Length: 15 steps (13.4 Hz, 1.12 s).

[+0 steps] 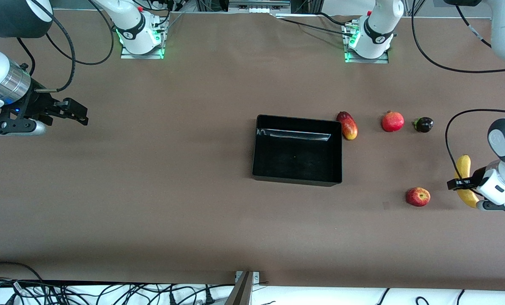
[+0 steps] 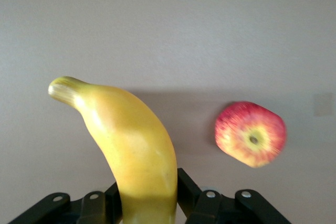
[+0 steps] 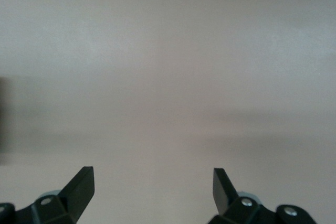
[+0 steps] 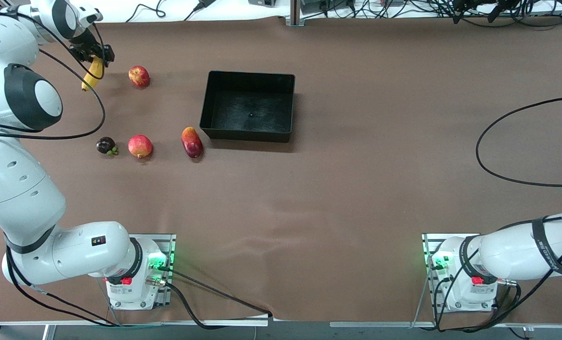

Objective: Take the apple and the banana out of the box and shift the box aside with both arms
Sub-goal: 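Lift the banana out of the tray and carry it beside the apple, then set the banana down with the left gripper while the right gripper reaches the tray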

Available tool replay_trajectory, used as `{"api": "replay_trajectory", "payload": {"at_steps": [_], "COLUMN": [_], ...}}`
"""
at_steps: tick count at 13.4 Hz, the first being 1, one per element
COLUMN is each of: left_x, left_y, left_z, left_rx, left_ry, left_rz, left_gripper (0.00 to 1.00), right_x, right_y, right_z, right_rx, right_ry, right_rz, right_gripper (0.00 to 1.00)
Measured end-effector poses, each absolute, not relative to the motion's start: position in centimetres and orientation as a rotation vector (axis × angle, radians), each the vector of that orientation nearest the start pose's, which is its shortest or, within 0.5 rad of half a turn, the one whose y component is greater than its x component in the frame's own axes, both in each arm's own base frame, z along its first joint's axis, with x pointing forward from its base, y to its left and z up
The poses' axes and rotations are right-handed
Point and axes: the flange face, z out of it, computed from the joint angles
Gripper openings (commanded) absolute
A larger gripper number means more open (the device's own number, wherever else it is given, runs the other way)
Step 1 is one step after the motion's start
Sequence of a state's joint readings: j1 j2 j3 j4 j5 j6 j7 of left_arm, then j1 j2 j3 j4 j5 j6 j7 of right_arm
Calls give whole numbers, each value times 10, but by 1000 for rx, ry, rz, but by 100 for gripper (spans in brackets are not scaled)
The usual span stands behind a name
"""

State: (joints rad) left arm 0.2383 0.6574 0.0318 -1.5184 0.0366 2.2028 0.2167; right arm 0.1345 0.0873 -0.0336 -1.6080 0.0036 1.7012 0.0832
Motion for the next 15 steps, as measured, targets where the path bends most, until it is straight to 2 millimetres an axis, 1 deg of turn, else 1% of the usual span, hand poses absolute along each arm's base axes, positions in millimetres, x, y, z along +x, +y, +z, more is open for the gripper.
{"api": "replay_trajectory", "payload": {"at_steps": [2,4,6,9,11,12,13,14,15], "left_x": [689,689,689,686,686,686,686,686,687], "left_y": [200,212,222,225,225,224,224,224,224], "left_z": [257,240,222,188,172,168,167,167,167], "left_rx": [-3066,-3046,-3035,-3035,-3030,-3028,-3027,-3027,-3027], "left_ry": [-30,-25,-28,-29,-24,-23,-22,-21,-19], "left_rz": [-68,-111,-151,-146,-165,-172,-176,-177,-178], "left_gripper": [0,0,0,0,0,11,71,100,100], "right_x": [591,597,597,594,592,592,591,590,590], "right_y": [69,82,93,114,134,147,165,189,219], "right_z": [565,554,549,546,529,519,506,492,476], "right_rx": [-3136,-3136,-3135,-3134,-3136,-3125,-3093,-3061,-3049], "right_ry": [-49,-83,-111,-171,-224,-248,-263,-253,-219], "right_rz": [-41,-36,-32,-16,59,88,125,154,153], "right_gripper": [100,100,100,100,100,100,100,100,100]}}
